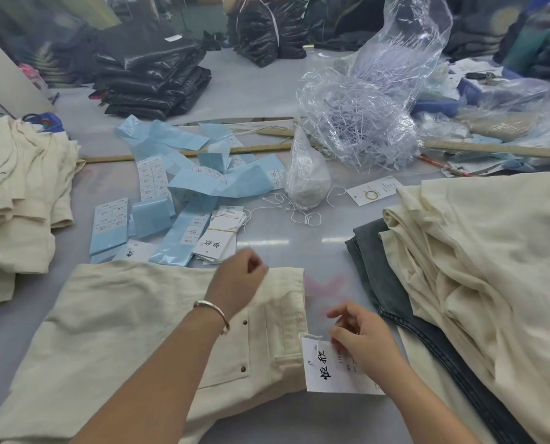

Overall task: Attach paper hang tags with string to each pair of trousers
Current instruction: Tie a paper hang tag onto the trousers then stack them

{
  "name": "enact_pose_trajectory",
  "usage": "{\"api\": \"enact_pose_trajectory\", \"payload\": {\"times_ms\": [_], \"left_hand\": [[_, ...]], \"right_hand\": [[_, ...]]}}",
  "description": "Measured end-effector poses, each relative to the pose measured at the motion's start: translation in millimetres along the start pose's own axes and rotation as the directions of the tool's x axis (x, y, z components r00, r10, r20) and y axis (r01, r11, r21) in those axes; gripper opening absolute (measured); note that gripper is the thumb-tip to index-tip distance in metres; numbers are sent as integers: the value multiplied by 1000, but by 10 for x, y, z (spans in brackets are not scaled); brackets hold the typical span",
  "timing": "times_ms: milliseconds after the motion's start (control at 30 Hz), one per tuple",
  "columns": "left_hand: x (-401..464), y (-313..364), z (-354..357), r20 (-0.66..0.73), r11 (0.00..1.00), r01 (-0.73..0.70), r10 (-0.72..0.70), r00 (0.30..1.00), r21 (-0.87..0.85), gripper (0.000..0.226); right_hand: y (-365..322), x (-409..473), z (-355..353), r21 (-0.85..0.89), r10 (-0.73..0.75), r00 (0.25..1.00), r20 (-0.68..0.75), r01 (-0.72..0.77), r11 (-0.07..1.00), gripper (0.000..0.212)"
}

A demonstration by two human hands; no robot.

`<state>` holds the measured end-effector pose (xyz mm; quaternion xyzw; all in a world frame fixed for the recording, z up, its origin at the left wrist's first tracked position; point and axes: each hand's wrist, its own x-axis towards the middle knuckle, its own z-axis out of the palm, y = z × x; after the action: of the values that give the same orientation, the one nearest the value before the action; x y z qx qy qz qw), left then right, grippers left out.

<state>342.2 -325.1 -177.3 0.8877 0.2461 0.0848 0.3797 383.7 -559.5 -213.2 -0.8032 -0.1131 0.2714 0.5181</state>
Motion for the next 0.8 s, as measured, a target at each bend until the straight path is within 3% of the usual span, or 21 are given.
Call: {"api": "enact_pose_trajectory", "payload": {"times_ms": [67, 133, 200, 367, 467, 567, 667, 733, 800], "left_hand": [[176, 103, -198, -129, 982, -29, 4, 992, -186, 14], [306, 137, -430, -158, 943, -42, -11, 987, -329, 7], [347, 22, -592, -134, 922, 7, -64, 989, -388, 25], [36, -639, -742, -190, 946, 252, -291, 938, -205, 38], [-285, -1060, -820, -178, 904, 423, -428, 886, -69, 42], [-569, -1316, -916, -128, 853, 521, -514, 848, 27, 61], [-727, -1581, -1038, -253, 805, 572, -528, 811, 153, 40], [-810, -1747, -1174, -414, 750, 629, -517, 750, 204, 42], [-923, -1900, -1347, -481, 669, 717, -572, 664, 195, 61]], "right_hand": [[-19, -2, 1, -17, -3, 1000, -3, 3, 1000, 22], [-32, -9, 20, -7, -7, 1000, 9, 7, 1000, 23], [-31, -18, 44, -1, -16, 1000, 23, 16, 1000, 24], [-6, -76, 113, -67, -14, 1000, 2, 15, 998, 24], [-45, -72, 161, -225, -70, 996, -60, 55, 973, 20], [-194, -21, 301, -460, -246, 967, -73, 186, 868, 33], [-449, 30, 578, -656, -394, 919, -9, 292, 696, 44], [-529, 163, 698, -772, -314, 949, -16, 188, 608, 64], [-587, 335, 709, -714, -22, 993, -113, -66, 697, 88]]}}
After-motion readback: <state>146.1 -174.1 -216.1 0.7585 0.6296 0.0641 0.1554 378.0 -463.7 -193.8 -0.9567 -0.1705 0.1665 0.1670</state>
